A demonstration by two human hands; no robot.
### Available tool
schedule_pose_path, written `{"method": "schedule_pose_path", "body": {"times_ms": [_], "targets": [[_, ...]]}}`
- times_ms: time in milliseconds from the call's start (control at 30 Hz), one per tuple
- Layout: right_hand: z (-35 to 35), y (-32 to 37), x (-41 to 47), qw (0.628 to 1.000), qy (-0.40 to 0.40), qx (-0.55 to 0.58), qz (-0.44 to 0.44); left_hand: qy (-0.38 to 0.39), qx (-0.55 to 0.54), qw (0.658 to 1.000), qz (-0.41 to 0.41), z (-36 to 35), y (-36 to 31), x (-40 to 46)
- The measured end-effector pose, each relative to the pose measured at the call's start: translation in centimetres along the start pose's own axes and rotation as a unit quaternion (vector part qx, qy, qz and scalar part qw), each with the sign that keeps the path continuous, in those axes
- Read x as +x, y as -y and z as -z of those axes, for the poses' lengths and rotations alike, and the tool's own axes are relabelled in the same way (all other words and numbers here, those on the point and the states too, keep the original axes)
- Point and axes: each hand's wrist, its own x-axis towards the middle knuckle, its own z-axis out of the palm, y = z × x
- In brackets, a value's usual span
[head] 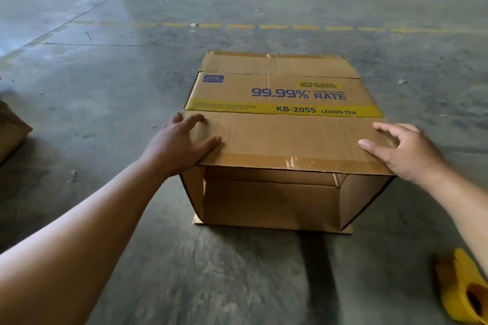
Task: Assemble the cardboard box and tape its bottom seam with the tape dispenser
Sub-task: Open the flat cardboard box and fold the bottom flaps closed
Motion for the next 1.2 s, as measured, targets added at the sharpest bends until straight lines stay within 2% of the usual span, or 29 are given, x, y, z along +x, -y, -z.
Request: {"method": "schedule_pose_path", "body": {"times_ms": [100,200,333,400,533,600,700,833,1033,1200], "targets": [[-0.2,-0.1,-0.8,1.000,-0.025,0.006,0.012,-0.046,-0.037,0.998,-0.005,-0.1,0.4,-0.6],[-0.6,-0.6,-1.5,0.998,-0.061,0.015,0.015,-0.117,-0.118,0.986,0.002,-0.6,0.8,-1.5],[-1.7,-1.3,-3.5,0.978,-0.110,0.179,0.007,-0.183,-0.190,0.964,-0.017,-1.8,1.8,-3.2],[-2.2,-1.8,-4.6,0.961,-0.147,0.234,0.008,-0.188,-0.248,0.950,-0.015,-3.0,2.4,-4.1],[-3.1,-3.1,-6.7,0.952,-0.183,0.246,-0.009,-0.132,-0.386,0.913,0.010,-6.0,2.3,-6.3],[-4.4,-4.5,-8.0,0.950,-0.158,0.267,-0.032,-0.125,-0.395,0.909,0.046,-7.1,2.0,-7.3],[-6.7,-6.1,-9.4,0.959,-0.115,0.240,-0.100,-0.152,-0.387,0.905,0.087,-8.5,2.3,-8.0],[-9.2,-6.0,-9.3,0.969,-0.099,0.180,-0.140,-0.155,-0.294,0.939,0.085,-10.0,3.3,-8.2],[-11.1,-5.8,-9.6,0.976,-0.094,0.147,-0.133,-0.159,-0.280,0.935,0.148,-11.9,3.5,-8.4],[-11.6,-5.2,-9.3,0.981,-0.090,0.121,-0.119,-0.152,-0.284,0.931,0.169,-13.3,3.9,-8.6]]}}
